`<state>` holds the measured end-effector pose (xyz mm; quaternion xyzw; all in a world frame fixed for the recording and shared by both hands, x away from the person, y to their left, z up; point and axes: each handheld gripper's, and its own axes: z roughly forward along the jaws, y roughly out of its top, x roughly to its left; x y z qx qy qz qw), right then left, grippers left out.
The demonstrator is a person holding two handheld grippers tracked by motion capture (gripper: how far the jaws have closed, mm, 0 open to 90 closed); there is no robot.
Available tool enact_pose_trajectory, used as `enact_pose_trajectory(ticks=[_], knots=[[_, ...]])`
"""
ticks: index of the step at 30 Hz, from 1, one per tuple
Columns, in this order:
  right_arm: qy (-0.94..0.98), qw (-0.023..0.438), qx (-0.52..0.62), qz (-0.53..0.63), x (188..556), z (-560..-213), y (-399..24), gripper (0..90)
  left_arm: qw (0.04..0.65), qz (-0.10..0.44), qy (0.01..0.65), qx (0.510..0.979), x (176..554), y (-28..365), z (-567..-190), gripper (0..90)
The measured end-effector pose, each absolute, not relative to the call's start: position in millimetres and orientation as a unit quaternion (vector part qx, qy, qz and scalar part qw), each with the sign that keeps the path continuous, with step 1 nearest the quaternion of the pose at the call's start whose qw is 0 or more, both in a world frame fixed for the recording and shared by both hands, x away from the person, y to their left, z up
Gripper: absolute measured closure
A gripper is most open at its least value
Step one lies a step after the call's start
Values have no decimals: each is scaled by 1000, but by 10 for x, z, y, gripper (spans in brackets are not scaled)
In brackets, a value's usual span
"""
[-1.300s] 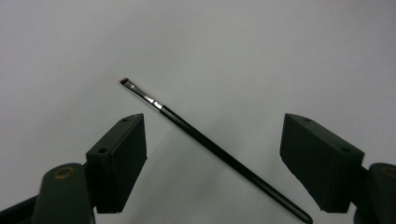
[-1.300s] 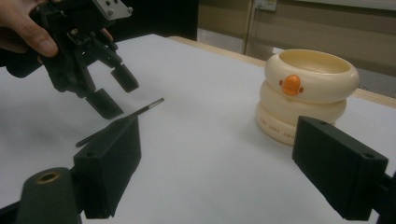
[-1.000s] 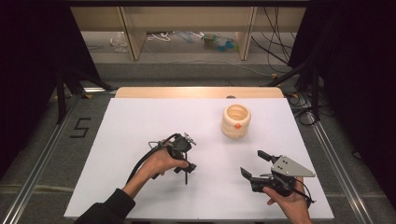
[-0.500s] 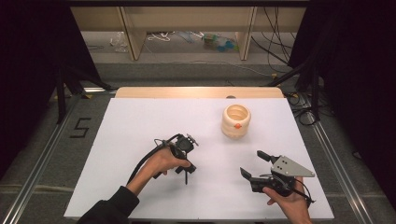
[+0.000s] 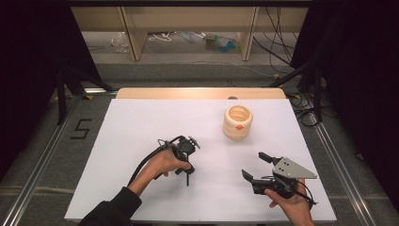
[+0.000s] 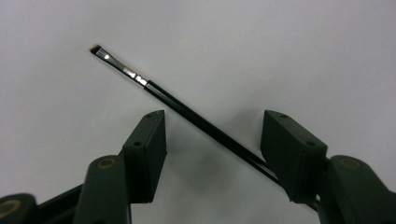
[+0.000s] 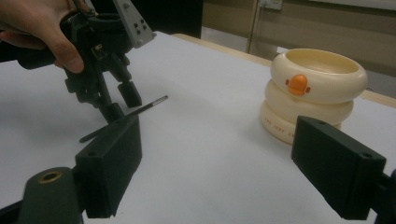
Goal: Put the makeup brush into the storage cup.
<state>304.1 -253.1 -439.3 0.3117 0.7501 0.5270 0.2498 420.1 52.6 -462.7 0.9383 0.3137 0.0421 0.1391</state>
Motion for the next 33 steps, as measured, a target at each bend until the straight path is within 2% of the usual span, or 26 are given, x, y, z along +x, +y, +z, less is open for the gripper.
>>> enact_pose_trajectory(ticks=[3,7,17,25,33], knots=[[750,250,310,528,3047,-4396,-2529,174,140,40,311,939,4199,521,-4624,445],[756,241,317,520,3025,-4386,-2532,176,140,39,301,942,4197,527,-4615,541],[752,252,310,525,3042,-4403,-2523,179,132,24,296,946,4281,573,-4597,691],[752,252,310,525,3042,-4403,-2523,181,113,34,284,952,4280,512,-4589,713],[753,252,310,522,3041,-4404,-2518,181,102,30,274,956,4275,473,-4582,771]])
